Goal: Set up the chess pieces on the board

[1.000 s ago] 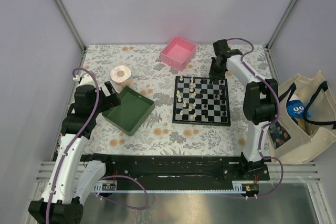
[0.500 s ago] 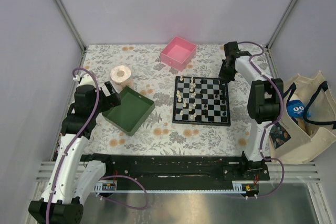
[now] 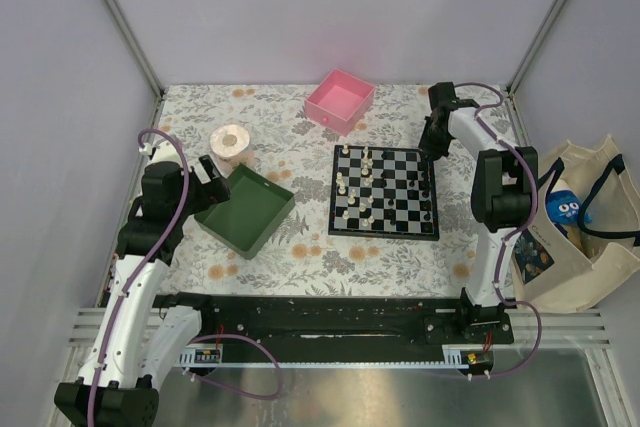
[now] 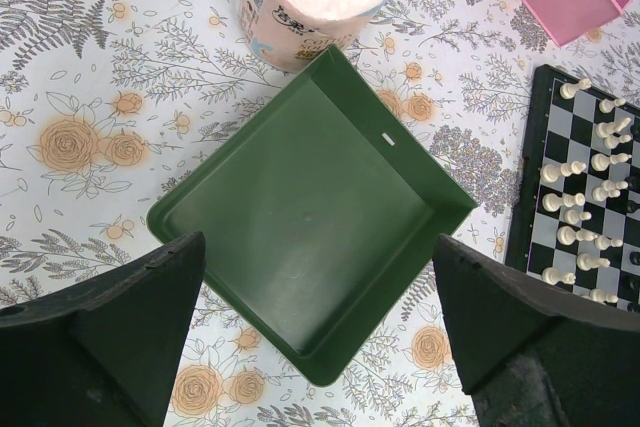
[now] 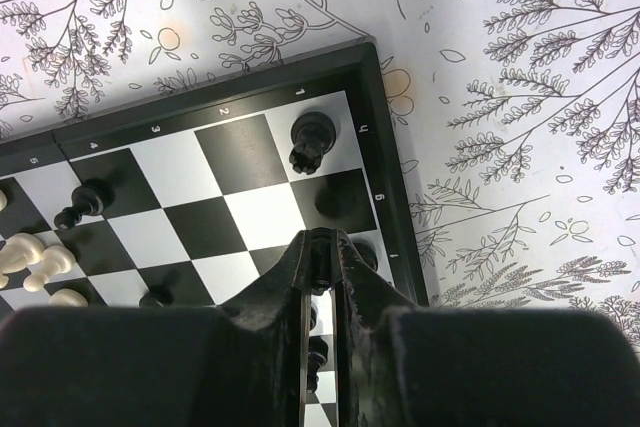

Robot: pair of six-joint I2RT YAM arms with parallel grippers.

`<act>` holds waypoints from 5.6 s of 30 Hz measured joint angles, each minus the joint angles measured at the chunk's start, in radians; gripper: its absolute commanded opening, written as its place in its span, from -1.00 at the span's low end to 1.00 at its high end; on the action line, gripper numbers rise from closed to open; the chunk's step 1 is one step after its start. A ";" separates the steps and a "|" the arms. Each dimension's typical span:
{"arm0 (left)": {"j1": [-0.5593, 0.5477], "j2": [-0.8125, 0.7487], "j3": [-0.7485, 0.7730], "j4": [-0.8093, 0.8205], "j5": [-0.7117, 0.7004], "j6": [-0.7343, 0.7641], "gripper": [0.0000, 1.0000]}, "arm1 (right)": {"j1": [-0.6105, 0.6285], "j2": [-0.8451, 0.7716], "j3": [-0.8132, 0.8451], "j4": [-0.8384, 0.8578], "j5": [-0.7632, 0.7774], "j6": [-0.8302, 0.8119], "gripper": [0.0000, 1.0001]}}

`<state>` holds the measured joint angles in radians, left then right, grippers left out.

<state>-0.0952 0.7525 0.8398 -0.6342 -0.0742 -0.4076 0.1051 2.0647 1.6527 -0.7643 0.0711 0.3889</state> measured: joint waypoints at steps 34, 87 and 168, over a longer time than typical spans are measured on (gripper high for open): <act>0.010 0.009 0.000 0.000 0.010 0.000 0.98 | -0.020 0.048 0.023 0.019 -0.002 -0.025 -0.34; 0.014 0.236 0.082 0.218 -0.008 0.045 0.98 | 0.242 -0.214 -0.275 -0.049 -0.137 -0.005 -0.12; 0.014 0.264 0.082 0.218 0.011 0.040 0.98 | 0.142 -0.248 -0.385 -0.045 -0.049 -0.045 -0.24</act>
<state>-0.0811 1.0168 0.9222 -0.4160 -0.0628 -0.3676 0.2474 1.8172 1.2682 -0.8097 0.0219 0.3439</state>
